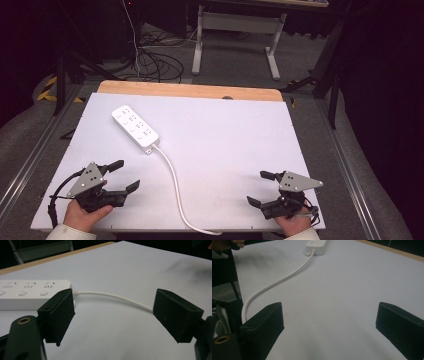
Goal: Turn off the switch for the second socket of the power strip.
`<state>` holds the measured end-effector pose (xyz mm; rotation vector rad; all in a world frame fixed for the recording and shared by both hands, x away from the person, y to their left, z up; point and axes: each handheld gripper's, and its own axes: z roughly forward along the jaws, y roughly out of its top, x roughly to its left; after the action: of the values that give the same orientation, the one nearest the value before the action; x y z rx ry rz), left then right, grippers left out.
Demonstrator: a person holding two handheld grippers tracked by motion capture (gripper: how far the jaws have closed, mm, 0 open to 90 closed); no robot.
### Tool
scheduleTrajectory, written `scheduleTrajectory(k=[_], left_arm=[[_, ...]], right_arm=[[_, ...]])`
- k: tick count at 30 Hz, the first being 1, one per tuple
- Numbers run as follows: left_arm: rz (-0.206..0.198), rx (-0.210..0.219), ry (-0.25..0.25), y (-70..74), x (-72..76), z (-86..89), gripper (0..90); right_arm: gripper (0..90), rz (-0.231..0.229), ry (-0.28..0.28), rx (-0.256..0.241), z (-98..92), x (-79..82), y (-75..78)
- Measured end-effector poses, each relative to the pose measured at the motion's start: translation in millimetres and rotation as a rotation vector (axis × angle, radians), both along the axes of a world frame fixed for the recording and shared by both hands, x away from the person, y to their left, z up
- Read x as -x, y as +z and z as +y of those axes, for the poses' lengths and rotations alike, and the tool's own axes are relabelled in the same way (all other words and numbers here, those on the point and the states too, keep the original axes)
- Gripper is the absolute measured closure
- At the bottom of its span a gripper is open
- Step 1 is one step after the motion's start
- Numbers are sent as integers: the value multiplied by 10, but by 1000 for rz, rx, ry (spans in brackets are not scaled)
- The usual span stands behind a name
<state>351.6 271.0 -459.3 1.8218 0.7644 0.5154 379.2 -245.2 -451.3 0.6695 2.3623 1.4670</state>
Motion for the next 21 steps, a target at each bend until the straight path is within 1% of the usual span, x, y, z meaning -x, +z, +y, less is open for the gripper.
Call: scheduleTrajectory(k=[1,2,5,7,10,12,14,16,19,20,21], left_arm=[[2,-6,-3,-23,-7,15,181],[6,0,1,-44,-7,25,179],[4,-6,11,-85,1,53,175],[-1,-23,26,-104,23,51,173],[4,-67,48,-125,31,16,182],[12,-64,36,-127,19,-2,181],[7,-57,36,-123,11,-4,183],[0,-53,40,-116,-1,4,181],[-21,-51,44,-93,8,19,181],[-29,-48,47,-81,14,24,183],[-27,-37,45,-68,20,31,182]], right_arm=[[79,-1,0,2,1,1,1],[79,-1,1,3,2,1,1],[79,-1,4,1,2,4,1],[79,-2,4,3,0,3,1],[79,1,3,0,0,-5,-6],[79,2,5,4,0,-13,-10],[79,5,4,4,5,-17,-13],[78,7,7,6,9,-19,-16],[76,7,8,4,7,-30,-19],[76,9,5,5,5,-35,-21],[75,13,3,1,3,-39,-23]])
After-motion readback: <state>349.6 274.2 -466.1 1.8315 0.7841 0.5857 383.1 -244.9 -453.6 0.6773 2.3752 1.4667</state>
